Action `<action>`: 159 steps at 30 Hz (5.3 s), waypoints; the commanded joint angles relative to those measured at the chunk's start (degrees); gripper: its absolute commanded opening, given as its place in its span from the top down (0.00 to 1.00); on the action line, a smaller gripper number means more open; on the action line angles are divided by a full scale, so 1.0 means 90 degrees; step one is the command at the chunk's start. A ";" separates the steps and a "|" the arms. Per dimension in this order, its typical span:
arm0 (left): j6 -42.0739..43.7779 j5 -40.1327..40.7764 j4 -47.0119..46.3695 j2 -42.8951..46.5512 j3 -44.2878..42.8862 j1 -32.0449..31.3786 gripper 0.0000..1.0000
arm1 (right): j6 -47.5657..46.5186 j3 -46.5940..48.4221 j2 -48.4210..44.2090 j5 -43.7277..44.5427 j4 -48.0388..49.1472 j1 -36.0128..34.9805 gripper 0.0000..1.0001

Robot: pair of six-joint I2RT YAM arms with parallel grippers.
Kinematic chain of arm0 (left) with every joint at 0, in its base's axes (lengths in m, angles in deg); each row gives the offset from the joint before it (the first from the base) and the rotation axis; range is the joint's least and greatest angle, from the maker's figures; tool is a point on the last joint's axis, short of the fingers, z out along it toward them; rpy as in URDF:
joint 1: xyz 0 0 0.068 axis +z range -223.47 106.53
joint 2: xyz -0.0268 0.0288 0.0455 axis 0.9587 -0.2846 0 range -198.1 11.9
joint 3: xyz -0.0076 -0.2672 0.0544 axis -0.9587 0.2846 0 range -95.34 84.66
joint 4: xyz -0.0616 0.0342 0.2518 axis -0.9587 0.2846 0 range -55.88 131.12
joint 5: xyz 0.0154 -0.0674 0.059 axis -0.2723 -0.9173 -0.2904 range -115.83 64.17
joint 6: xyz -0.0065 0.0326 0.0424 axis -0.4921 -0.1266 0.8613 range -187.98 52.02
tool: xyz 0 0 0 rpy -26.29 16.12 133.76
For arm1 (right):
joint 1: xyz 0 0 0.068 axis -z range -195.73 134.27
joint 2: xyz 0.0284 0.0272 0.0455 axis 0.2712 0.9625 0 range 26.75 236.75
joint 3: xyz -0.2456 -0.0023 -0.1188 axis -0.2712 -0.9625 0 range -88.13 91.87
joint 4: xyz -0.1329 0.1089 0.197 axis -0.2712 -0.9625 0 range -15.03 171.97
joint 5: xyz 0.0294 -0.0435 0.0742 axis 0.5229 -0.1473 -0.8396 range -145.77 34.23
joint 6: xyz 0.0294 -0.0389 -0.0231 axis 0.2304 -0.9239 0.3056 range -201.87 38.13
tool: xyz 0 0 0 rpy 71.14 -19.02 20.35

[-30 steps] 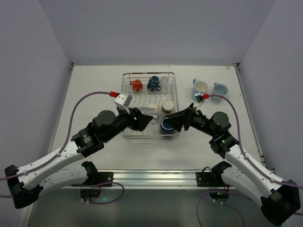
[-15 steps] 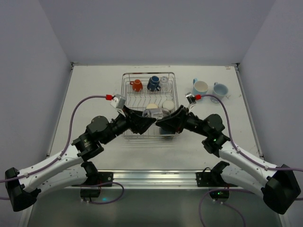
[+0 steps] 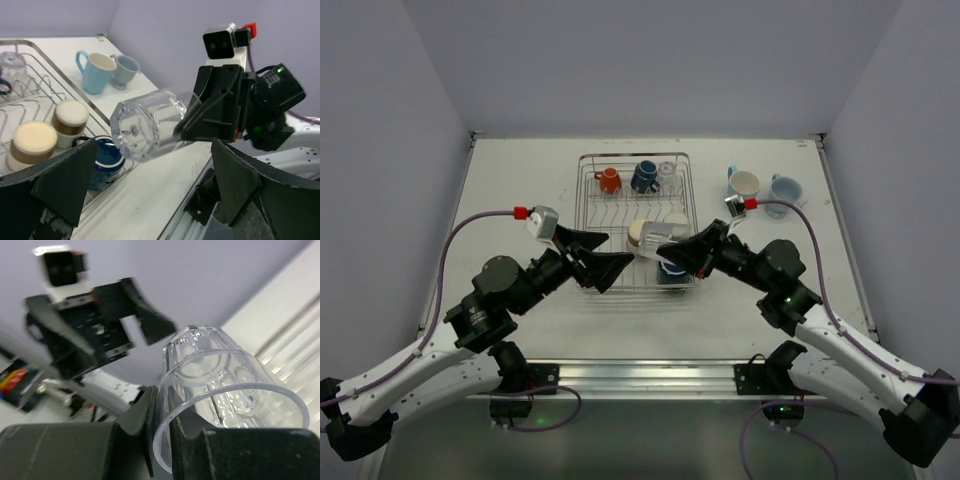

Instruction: Unload the cups from the dish rack

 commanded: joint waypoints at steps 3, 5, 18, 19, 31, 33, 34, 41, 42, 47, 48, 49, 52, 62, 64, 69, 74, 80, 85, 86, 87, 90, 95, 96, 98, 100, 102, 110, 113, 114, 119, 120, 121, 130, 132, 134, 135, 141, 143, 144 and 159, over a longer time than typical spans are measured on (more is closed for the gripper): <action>0.0809 0.1019 0.1792 0.0419 -0.0634 0.0002 0.00 | -0.2366 0.2343 -0.0306 0.2556 -0.4994 0.0080 1.00; 0.0858 0.1663 0.2649 0.0331 -0.0761 0.0002 0.00 | -0.2863 0.2767 -0.0013 0.3398 -0.6365 0.0294 1.00; 0.1141 0.1462 0.3046 -0.0635 -0.0566 0.0002 0.00 | -0.4018 0.3540 0.2280 0.4171 -0.8077 0.2082 1.00; 0.1170 0.1383 0.2939 -0.0685 -0.0566 0.0002 0.00 | -0.4077 0.3608 0.2457 0.4162 -0.8068 0.2121 1.00; 0.1219 0.0591 0.2235 -0.1915 -0.0898 -0.0008 0.00 | -0.4155 0.4556 0.4869 0.4220 -0.7970 0.2453 1.00; 0.1248 0.0572 0.2176 -0.2139 -0.0947 -0.0018 0.00 | -0.4185 0.4693 0.5065 0.4220 -0.7960 0.2473 1.00; 0.1268 0.0552 0.2118 -0.2218 -0.1005 -0.0018 0.00 | -0.4194 0.4732 0.5144 0.4249 -0.7970 0.2473 1.00; 0.1366 0.0533 0.1903 -0.3086 -0.1337 -0.0037 0.00 | -0.4175 0.4830 0.5438 0.4278 -0.7950 0.2493 0.78; 0.1395 0.0513 0.1883 -0.3184 -0.1463 -0.0066 0.00 | -0.4165 0.4830 0.5409 0.4298 -0.7950 0.2493 0.69; 0.1502 0.0523 0.1863 -0.3974 -0.1864 -0.0203 0.00 | -0.4126 0.4693 0.5067 0.4337 -0.7892 0.2493 0.51; 0.1522 0.0542 0.1854 -0.4083 -0.2000 -0.0261 0.00 | -0.4116 0.4674 0.4941 0.4347 -0.7892 0.2483 0.50; 0.1561 0.0571 0.1863 -0.4200 -0.2079 -0.0291 0.00 | -0.4107 0.4625 0.4852 0.4347 -0.7892 0.2493 0.49; 0.1619 0.0610 0.1864 -0.4620 -0.2333 -0.0369 0.00 | -0.4038 0.4508 0.4395 0.4308 -0.7853 0.2493 0.44; 0.1717 0.0728 0.1990 -0.5742 -0.3066 -0.0555 0.00 | -0.3667 0.3435 0.2150 0.3411 -0.7092 0.2464 0.36; 0.1717 0.0728 0.1991 -0.5899 -0.3193 -0.0565 0.00 | -0.3609 0.3162 0.1884 0.3244 -0.6867 0.2463 0.35; 0.1737 0.0981 0.2058 -0.6466 -0.3515 -0.0575 0.00 | -0.3501 0.2818 0.1269 0.2717 -0.6642 0.2444 0.29; 0.1727 0.1099 0.2088 -0.6895 -0.3632 -0.0575 0.00 | -0.3452 0.2565 0.0965 0.2453 -0.6544 0.2424 0.14; 0.1766 0.1284 0.2049 -0.7150 -0.3701 -0.0575 0.12 | -0.3257 0.2184 0.0614 0.1994 -0.6105 0.2346 0.14; 0.1776 0.1538 0.1688 -0.6586 -0.3418 -0.0565 0.57 | -0.2740 0.1648 0.0097 0.1399 -0.5306 0.2317 0.15; 0.1786 0.1616 0.1659 -0.6448 -0.3379 -0.0555 0.60 | -0.2652 0.1559 -0.0107 0.1175 -0.5149 0.2298 0.15; 0.1795 0.1781 0.1629 -0.6321 -0.3301 -0.0555 0.62 | -0.2448 0.1462 -0.0206 0.1048 -0.4790 0.2297 0.16; 0.1767 0.1831 0.1522 -0.5716 -0.3145 -0.0506 0.67 | -0.2048 0.1081 -0.0577 0.0666 -0.4087 0.2278 0.16; 0.1358 0.1521 0.1162 -0.4593 -0.2765 -0.0331 0.70 | -0.1461 0.0329 -0.1144 0.0324 -0.2660 0.2249 0.19; 0.1240 0.1393 0.1054 -0.4282 -0.2676 -0.0282 0.70 | -0.1392 0.0212 -0.1299 0.0237 -0.2590 0.2239 0.20; 0.0812 0.1004 0.0694 -0.3949 -0.2325 -0.0116 0.70 | -0.1353 0.0123 -0.1427 0.0071 -0.2405 0.2239 0.25; 0.0489 0.0651 0.0225 -0.3451 -0.1878 0.0088 0.70 | -0.1304 0.0016 -0.1515 -0.0125 -0.2345 0.2239 0.27; -0.0058 0.0124 -0.0478 -0.2925 -0.1515 0.0216 0.71 | -0.1158 -0.0150 -0.1506 -0.0591 -0.2102 0.2239 0.26; -0.1523 -0.1000 -0.2158 -0.2228 -0.0508 0.0607 0.74 | -0.0913 -0.0346 -0.1272 -0.0985 -0.1428 0.1664 0.25; -0.1827 -0.1225 -0.2549 -0.2296 -0.0430 0.0607 0.75 | -0.1078 -0.0190 -0.0950 -0.0859 -0.1310 0.1273 0.26; -0.1915 -0.1274 -0.2676 -0.2316 -0.0401 0.0597 0.75 | -0.1089 -0.0132 -0.0872 -0.0848 -0.1242 0.1166 0.27; -0.2471 -0.1528 -0.3428 -0.2316 -0.0137 0.0607 0.75 | -0.0865 -0.0151 -0.0540 -0.0975 -0.0247 0.1106 0.31; -0.2569 -0.1538 -0.3574 -0.2316 -0.0079 0.0617 0.75 | -0.0826 -0.0160 -0.0500 -0.0995 -0.0071 0.1087 0.33; -0.2734 -0.1538 -0.3769 -0.2316 0.0028 0.0607 0.75 | -0.0700 -0.0160 -0.0452 -0.1033 0.0269 0.1086 0.34; -0.3077 -0.1596 -0.4601 -0.2345 0.0430 0.0607 0.66 | 0.0092 0.0005 0.0398 -0.1239 0.2087 0.0716 0.39; -0.3078 -0.1606 -0.4631 -0.2307 0.0469 0.0607 0.56 | 0.0229 -0.0033 0.0486 -0.1181 0.2303 0.0638 0.61; -0.2932 -0.1567 -0.4495 -0.2142 0.0450 0.0617 0.34 | 0.0317 -0.0121 0.0496 -0.1083 0.2411 0.0637 0.85; -0.2844 -0.1528 -0.4378 -0.2063 0.0401 0.0617 0.26 | 0.0279 -0.0141 0.0448 -0.1044 0.2334 0.0637 0.89; -0.1654 -0.0904 -0.2603 -0.1116 -0.0125 0.0666 0.00 | -0.0590 0.0151 -0.0245 -0.0439 0.0276 0.0637 1.00; -0.1097 -0.0640 -0.1636 -0.0872 -0.0389 0.0675 0.00 | -0.1087 0.0541 -0.0557 0.0077 -0.1167 0.0647 1.00; -0.0689 -0.0417 -0.0850 -0.0813 -0.0680 0.0675 0.00 | -0.1311 0.0746 -0.0636 0.0311 -0.1743 0.0647 1.00; 0.1629 0.1400 0.3211 -0.0334 -0.0762 0.0666 0.00 | -0.2857 0.2378 0.0396 0.3867 -0.8564 0.2044 1.00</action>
